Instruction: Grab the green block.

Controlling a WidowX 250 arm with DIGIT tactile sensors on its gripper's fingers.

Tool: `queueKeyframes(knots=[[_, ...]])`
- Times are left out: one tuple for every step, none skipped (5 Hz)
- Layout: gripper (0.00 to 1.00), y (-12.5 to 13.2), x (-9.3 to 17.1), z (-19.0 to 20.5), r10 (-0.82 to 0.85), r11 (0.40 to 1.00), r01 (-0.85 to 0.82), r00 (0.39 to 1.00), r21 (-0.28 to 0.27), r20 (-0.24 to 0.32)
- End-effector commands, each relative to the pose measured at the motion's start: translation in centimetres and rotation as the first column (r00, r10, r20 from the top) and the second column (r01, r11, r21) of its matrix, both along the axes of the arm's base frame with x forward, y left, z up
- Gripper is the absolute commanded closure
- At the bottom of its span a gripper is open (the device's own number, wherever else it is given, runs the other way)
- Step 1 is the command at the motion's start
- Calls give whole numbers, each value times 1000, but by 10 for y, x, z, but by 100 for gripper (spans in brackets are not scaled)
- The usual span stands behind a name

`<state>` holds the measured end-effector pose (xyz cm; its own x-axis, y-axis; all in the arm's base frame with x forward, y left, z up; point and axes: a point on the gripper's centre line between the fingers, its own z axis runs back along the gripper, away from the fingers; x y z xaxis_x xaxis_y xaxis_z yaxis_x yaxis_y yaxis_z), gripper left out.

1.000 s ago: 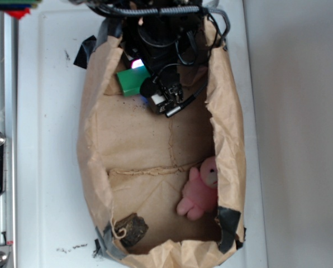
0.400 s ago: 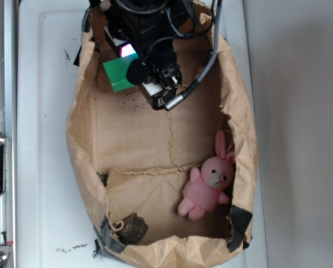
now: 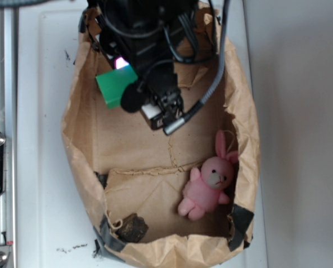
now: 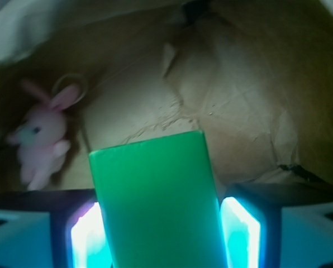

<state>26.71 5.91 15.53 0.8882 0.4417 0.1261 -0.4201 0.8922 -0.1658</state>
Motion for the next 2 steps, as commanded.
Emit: queueKeyframes(knots=[[100, -15, 7, 43, -187, 978, 176, 978, 109, 98], [100, -18, 8, 43, -251, 965, 237, 959, 114, 134]])
